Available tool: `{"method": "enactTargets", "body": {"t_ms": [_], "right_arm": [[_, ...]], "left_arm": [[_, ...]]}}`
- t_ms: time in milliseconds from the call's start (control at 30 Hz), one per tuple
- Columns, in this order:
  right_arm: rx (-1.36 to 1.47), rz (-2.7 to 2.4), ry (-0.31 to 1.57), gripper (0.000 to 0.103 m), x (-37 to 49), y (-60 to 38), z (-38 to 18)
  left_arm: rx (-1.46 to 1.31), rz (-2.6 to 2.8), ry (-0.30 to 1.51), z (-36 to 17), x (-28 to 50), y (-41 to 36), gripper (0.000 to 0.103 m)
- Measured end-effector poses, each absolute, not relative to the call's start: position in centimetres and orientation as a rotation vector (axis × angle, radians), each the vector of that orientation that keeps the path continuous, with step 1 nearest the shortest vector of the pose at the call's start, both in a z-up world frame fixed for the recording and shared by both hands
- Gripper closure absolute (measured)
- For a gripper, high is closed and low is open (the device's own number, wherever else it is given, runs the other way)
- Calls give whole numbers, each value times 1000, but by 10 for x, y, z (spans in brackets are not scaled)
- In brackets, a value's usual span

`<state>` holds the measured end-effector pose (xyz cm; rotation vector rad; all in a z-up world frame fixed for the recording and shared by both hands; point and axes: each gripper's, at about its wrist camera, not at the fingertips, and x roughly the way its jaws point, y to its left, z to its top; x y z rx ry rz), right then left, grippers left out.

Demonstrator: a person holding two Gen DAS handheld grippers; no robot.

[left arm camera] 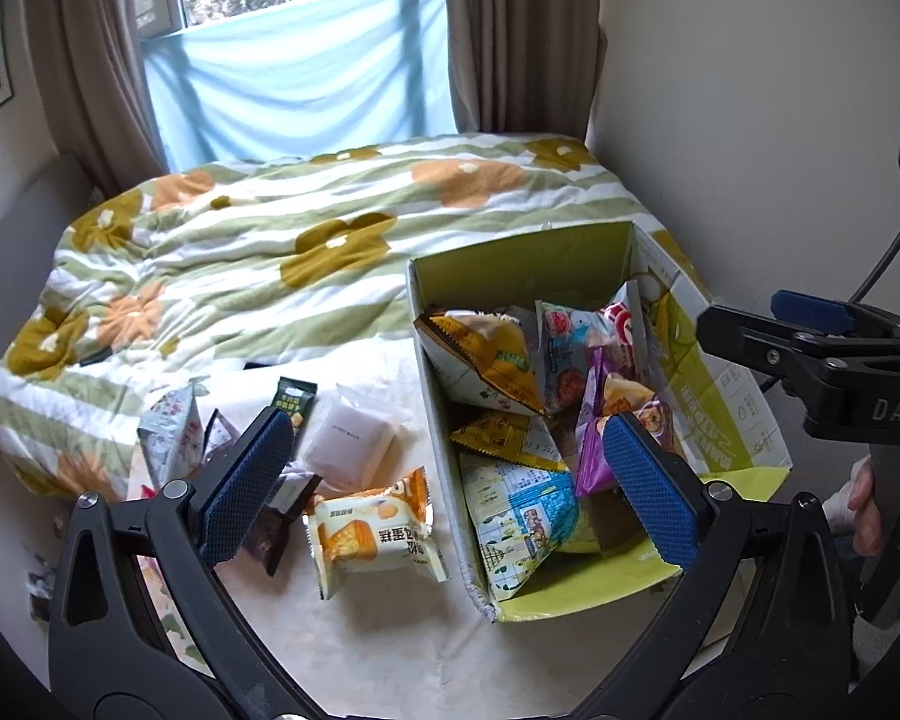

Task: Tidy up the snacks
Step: 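Withdraw both tools from the box back toward the snack tray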

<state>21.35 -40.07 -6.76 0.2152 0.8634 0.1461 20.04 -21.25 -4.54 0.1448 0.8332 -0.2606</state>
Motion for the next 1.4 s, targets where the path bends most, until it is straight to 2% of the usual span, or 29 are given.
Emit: {"method": "enactTargets", "body": {"t_ms": [333, 733, 1167, 1400], "right_arm": [[159, 86, 860, 1, 172, -396, -54], [228, -14, 811, 0, 119, -358, -59], [252, -37, 813, 0, 105, -238, -69], [349, -43, 831, 0, 119, -178, -99]], "left_arm": [[102, -191, 780, -24, 160, -184, 1], [58, -181, 762, -26, 116, -86, 1], [42, -231, 817, -51, 114, 42, 1], [76, -300, 873, -83, 135, 93, 1]]}}
